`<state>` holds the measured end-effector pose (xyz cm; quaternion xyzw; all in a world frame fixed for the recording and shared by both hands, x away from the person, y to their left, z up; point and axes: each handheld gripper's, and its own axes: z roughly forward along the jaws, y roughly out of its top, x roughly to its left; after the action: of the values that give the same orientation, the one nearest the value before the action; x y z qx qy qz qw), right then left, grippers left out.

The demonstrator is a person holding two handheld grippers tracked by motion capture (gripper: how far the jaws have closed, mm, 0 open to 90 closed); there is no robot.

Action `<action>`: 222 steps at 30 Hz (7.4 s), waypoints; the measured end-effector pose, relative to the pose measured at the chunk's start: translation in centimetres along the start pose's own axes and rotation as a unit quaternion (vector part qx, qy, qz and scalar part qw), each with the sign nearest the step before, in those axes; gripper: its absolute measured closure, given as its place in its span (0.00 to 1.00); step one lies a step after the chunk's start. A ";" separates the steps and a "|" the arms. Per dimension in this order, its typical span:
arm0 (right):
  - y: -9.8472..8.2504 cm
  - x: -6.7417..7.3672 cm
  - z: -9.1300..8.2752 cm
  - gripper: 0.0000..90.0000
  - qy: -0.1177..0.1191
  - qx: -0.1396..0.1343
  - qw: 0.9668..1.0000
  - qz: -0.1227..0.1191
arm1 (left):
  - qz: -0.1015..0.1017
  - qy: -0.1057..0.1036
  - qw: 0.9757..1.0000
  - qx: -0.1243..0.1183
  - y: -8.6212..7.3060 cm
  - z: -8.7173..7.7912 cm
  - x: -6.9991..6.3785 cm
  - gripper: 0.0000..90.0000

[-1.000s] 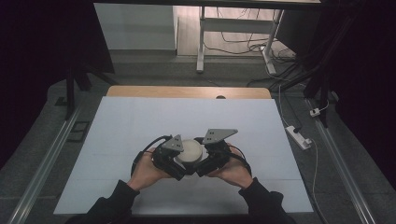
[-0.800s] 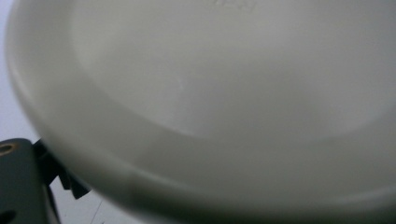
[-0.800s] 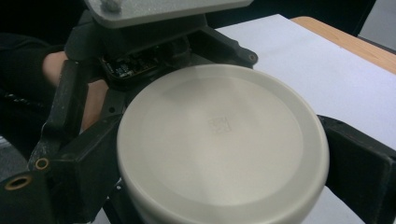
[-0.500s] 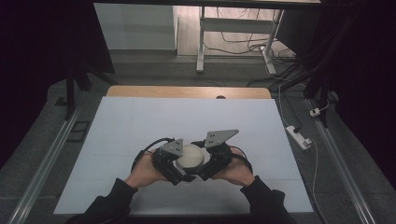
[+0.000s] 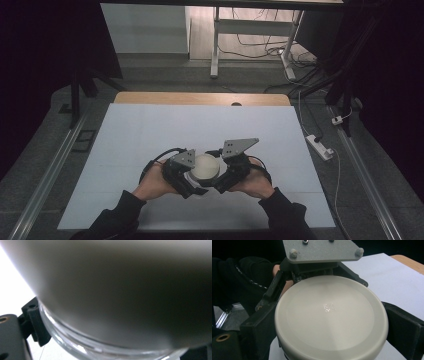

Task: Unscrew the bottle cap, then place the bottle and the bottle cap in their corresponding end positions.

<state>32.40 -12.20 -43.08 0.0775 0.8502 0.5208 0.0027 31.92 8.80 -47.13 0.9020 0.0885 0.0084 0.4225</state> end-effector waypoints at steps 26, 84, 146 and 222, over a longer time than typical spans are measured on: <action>0.0 -0.3 -1.4 0.08 -0.063 -0.011 0.998 0.013 | -0.037 0.057 0.998 0.002 -0.9 -0.9 1.3 0.08; -4.4 4.1 -0.2 0.08 -0.090 0.013 0.995 0.030 | -0.093 0.136 0.986 -0.033 0.1 -1.1 5.9 0.08; -8.9 1.3 6.4 0.08 -0.118 0.115 0.986 0.036 | -0.126 0.197 0.972 -0.025 -0.4 3.1 12.2 0.08; -7.9 0.7 2.3 0.00 -0.153 0.096 0.981 0.074 | -0.165 0.155 0.974 -0.014 -3.1 0.0 6.7 0.00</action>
<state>30.89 -13.63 -51.06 0.2187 0.8778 0.4173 0.0869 38.07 11.86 -49.96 0.8566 0.3003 0.0797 0.4120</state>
